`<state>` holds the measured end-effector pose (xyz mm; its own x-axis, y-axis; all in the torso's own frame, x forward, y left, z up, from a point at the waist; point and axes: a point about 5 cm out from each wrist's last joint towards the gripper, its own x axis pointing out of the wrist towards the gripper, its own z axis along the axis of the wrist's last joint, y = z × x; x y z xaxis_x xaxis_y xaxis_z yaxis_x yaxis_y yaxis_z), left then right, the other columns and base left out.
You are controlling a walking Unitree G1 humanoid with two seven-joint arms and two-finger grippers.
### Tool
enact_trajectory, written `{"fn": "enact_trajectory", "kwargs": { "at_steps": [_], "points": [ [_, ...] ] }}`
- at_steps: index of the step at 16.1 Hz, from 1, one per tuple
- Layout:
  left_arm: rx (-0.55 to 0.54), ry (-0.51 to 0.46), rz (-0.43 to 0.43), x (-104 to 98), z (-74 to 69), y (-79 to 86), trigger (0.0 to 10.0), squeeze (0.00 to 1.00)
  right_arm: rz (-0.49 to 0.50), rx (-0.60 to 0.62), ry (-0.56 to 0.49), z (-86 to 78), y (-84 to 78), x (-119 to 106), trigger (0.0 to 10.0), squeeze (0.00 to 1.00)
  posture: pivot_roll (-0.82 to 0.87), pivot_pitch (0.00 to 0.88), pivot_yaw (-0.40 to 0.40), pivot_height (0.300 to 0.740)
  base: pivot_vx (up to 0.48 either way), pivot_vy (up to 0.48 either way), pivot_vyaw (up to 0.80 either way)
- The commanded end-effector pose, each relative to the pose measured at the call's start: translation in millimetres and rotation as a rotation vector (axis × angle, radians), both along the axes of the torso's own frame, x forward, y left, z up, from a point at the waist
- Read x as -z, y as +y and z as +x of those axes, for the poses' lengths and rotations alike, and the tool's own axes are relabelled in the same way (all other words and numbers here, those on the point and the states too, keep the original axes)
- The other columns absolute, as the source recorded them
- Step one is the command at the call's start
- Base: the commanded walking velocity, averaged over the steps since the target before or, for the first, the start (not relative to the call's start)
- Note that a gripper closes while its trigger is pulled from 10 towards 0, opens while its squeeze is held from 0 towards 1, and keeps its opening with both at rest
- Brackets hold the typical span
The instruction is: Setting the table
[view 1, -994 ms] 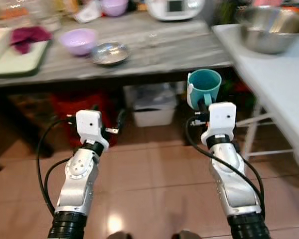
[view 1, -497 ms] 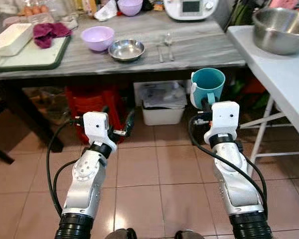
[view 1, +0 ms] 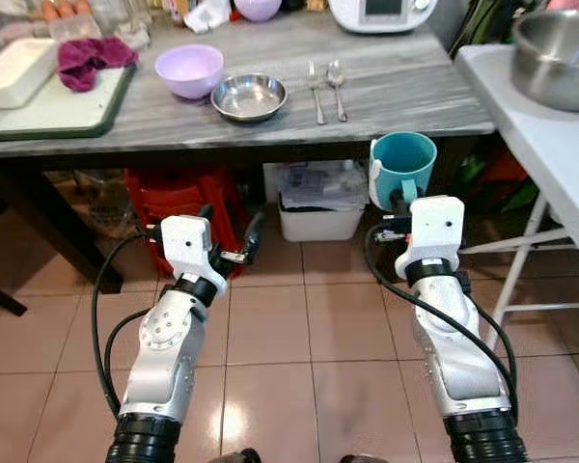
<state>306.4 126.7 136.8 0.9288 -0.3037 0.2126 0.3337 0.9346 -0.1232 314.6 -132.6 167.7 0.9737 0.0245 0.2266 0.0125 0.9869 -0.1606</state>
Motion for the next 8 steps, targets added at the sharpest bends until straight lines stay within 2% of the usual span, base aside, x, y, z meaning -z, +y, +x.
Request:
{"fn": "enact_trajectory", "kwargs": {
  "at_steps": [1, 8],
  "points": [
    [0.019, -0.008, 0.003, -2.4, -1.9, -3.6, 10.0, 0.0, -0.006, 0.01, -0.011, 0.2, -4.4, -2.4, 10.0, 0.0, -0.13, 0.156, 0.034, 0.74, 0.304, 0.0, 0.0],
    [0.036, -0.011, -0.003, -3.0, -2.6, -6.1, 10.0, 0.0, -0.01, 0.01, -0.011, 0.6, -3.8, -2.4, 10.0, 0.0, -0.13, 0.156, 0.034, 0.74, 0.305, 0.0, 0.0]
  ]
}}
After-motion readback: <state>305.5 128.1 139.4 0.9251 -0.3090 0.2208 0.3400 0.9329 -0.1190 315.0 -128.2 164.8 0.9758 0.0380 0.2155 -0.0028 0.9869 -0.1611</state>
